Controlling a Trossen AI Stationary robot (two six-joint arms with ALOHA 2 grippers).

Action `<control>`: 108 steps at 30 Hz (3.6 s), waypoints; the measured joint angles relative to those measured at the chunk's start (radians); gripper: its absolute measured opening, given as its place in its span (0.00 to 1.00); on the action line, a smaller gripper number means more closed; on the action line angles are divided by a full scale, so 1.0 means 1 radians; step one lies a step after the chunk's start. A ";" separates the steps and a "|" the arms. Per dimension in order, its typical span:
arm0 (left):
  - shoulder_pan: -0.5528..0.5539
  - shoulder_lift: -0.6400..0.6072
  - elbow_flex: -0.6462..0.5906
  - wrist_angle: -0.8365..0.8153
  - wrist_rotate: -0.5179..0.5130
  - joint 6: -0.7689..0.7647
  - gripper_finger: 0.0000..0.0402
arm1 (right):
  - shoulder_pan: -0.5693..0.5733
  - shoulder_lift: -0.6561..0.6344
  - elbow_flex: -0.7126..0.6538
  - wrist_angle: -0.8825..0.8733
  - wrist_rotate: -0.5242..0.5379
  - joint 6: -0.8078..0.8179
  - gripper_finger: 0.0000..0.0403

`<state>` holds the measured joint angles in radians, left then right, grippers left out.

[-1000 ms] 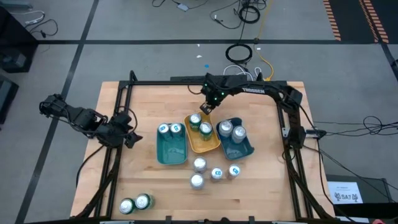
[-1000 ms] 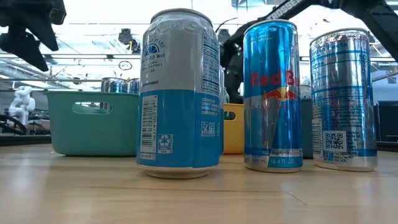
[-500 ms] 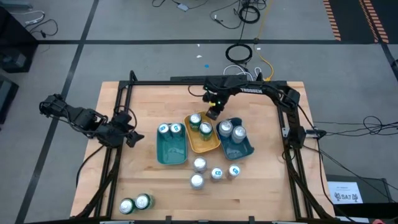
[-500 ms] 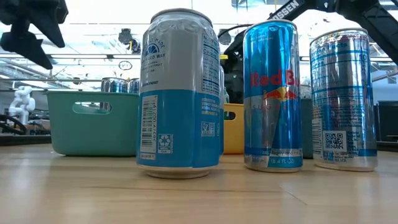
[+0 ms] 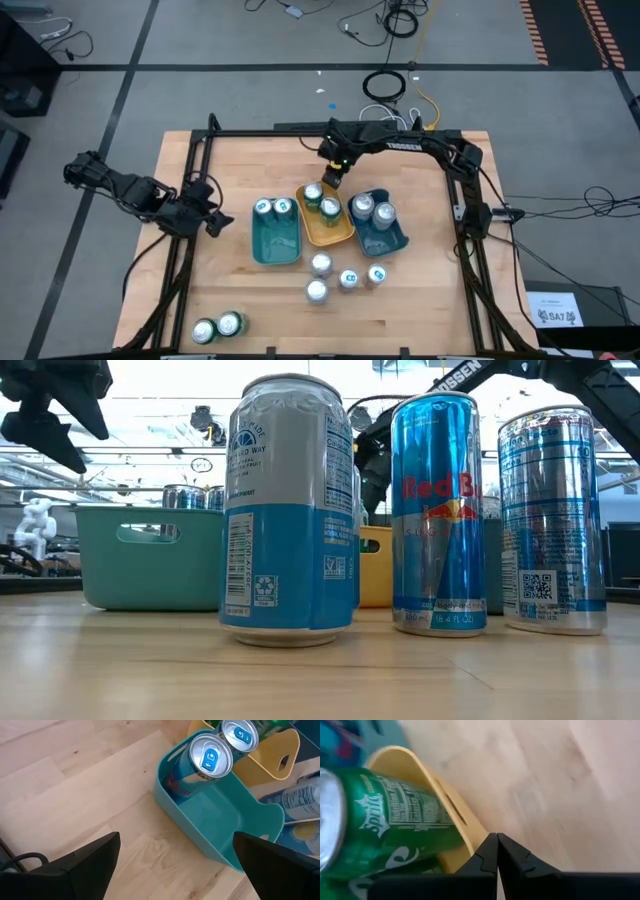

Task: Sort soda cans
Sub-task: Adjust the yellow bin, then adjust the dark blue bin

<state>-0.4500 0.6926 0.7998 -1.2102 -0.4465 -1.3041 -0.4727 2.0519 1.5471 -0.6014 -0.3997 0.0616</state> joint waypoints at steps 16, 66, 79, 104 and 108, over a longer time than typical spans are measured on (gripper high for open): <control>0.000 0.001 0.000 0.027 0.000 -0.001 0.99 | 0.004 0.005 0.000 -0.202 -0.166 -0.133 0.00; 0.000 0.001 0.000 0.030 -0.001 -0.002 0.99 | 0.074 0.002 0.000 0.012 -0.271 -0.241 0.00; 0.000 0.001 0.000 0.050 -0.001 0.001 0.99 | -0.019 -0.132 0.000 -0.145 -0.021 -0.176 0.00; 0.000 0.001 0.000 0.050 0.010 0.010 0.99 | 0.018 -0.988 -0.735 -0.409 0.163 0.538 0.00; 0.000 0.001 0.000 0.051 0.012 0.022 0.99 | 0.119 -1.083 -0.849 -0.315 0.164 0.744 0.00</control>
<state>-0.4496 0.6937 0.8001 -1.1596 -0.4345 -1.2821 -0.3533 0.9690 0.6976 -0.9163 -0.2360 0.8055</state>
